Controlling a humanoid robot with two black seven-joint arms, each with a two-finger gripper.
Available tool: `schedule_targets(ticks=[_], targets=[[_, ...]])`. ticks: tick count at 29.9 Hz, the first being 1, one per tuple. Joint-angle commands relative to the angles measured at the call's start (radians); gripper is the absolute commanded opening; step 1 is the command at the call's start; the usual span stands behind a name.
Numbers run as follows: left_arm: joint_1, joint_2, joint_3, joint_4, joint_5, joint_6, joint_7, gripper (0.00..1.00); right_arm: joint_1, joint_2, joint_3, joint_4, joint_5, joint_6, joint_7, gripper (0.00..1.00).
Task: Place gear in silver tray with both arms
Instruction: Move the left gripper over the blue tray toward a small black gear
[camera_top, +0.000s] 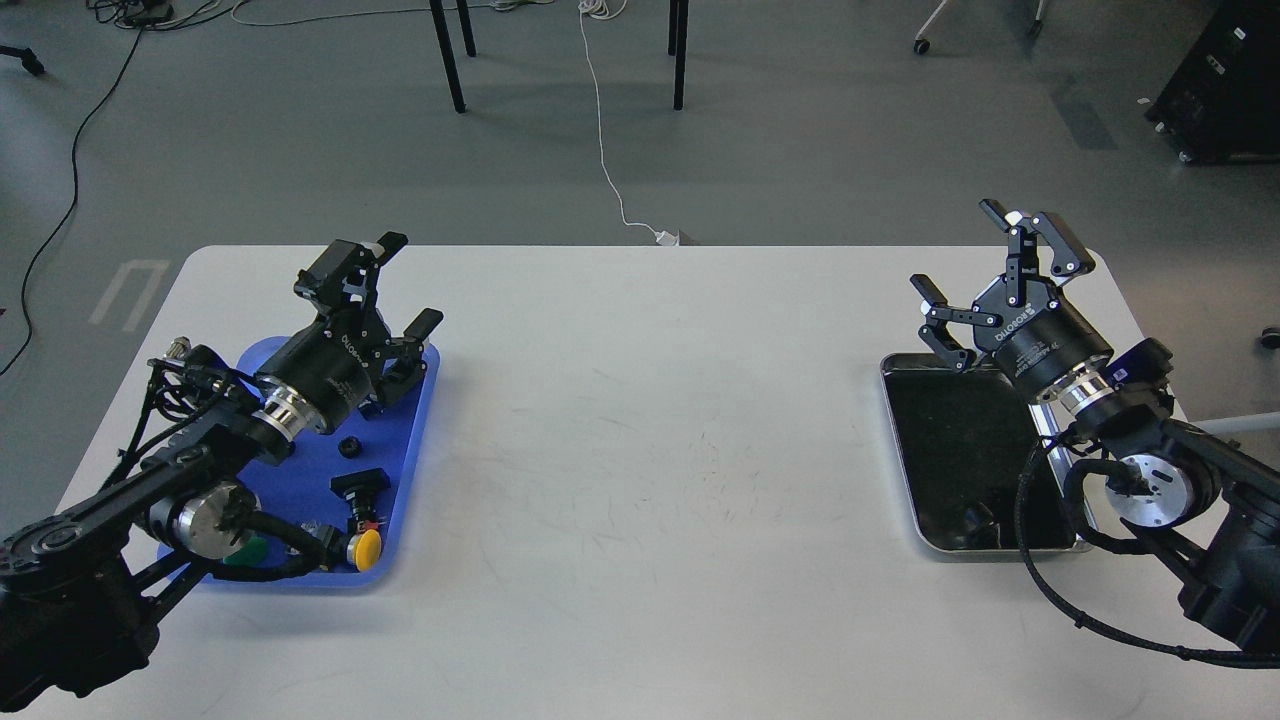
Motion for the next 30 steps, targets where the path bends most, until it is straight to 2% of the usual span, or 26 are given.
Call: schedule_targets(ticks=[1,4,11,13,15,17,21,26,30], targets=[[0.001,0.007,0.000,-0.028,0.008,-0.001,-0.004,0.98,0.000,-0.005,0.000,0.000,-0.002,0.000,0.000,0.99],[0.001,0.011,0.003,-0.028,0.002,-0.004,0.002,0.98,0.000,-0.007,0.000,0.000,0.000,0.000,0.000,0.99],[-0.023,0.057,0.009,0.017,0.019,-0.075,-0.006,0.98,0.000,-0.010,-0.002,0.000,-0.003,0.000,0.000,0.99],[-0.026,0.088,0.007,0.012,0.036,-0.094,-0.021,0.98,0.000,-0.010,-0.002,0.000,-0.005,0.000,0.000,0.99],[-0.029,0.123,0.006,0.012,0.103,-0.111,-0.064,0.98,0.000,-0.010,-0.002,0.000,-0.006,0.000,0.000,0.99],[-0.051,0.178,0.010,0.013,0.251,-0.153,-0.108,0.98,0.001,-0.010,-0.002,0.000,-0.006,0.000,0.000,0.99],[-0.088,0.263,0.013,0.013,0.696,-0.230,-0.108,0.98,0.003,-0.011,-0.002,0.000,-0.008,0.000,0.000,0.99],[-0.088,0.369,0.018,0.012,1.274,-0.222,-0.108,0.98,0.006,-0.016,-0.002,0.000,-0.008,0.000,0.000,0.99],[-0.089,0.386,0.020,0.033,1.589,-0.168,-0.108,0.98,0.005,-0.016,-0.002,0.000,-0.009,0.000,0.000,0.99]])
